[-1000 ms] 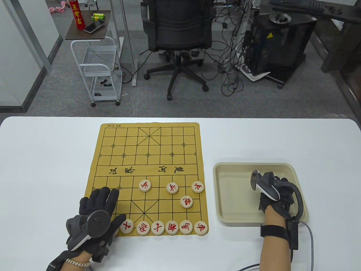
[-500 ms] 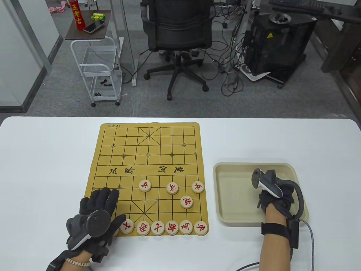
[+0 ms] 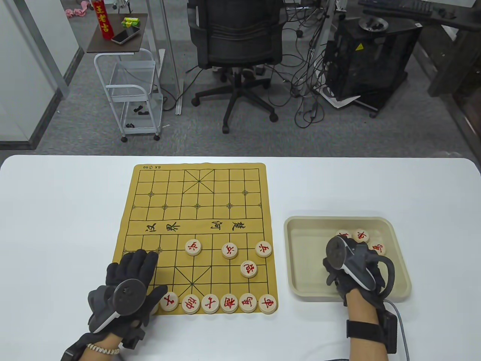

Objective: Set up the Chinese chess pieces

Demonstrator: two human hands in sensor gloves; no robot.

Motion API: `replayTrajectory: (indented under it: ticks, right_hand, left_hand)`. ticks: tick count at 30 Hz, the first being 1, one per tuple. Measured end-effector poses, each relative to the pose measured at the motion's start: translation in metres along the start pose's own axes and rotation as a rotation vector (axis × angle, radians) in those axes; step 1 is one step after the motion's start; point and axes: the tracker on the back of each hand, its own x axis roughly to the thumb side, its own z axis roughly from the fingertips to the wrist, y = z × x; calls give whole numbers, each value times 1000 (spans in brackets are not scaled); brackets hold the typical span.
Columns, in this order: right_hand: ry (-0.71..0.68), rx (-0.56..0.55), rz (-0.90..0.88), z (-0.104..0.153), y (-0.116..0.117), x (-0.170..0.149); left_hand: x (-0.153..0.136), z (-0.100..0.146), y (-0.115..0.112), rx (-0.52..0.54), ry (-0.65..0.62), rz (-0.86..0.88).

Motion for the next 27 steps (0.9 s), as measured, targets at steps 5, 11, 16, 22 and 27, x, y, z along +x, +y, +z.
replayTrajectory:
  ticks: [5,11,16,22,27]
  right_hand:
    - [-201,-109,-64,44,-14,68]
    - [-426,-166,-153,97,-14,154]
    - [-471,-189,-173,109,-7,165]
    - [-492,-194,-233,113,-8,161]
    - [-516,-226,-209,118,-10,165]
  left_hand:
    - [0,1,0,0,-7,0]
    - [3,2,-3,-10,-26,-14]
    - [8,3,-5,-26,-48,-36]
    - [40,2,-4,-89,-158,150]
    - [82,-12,-13,-219,-182,371]
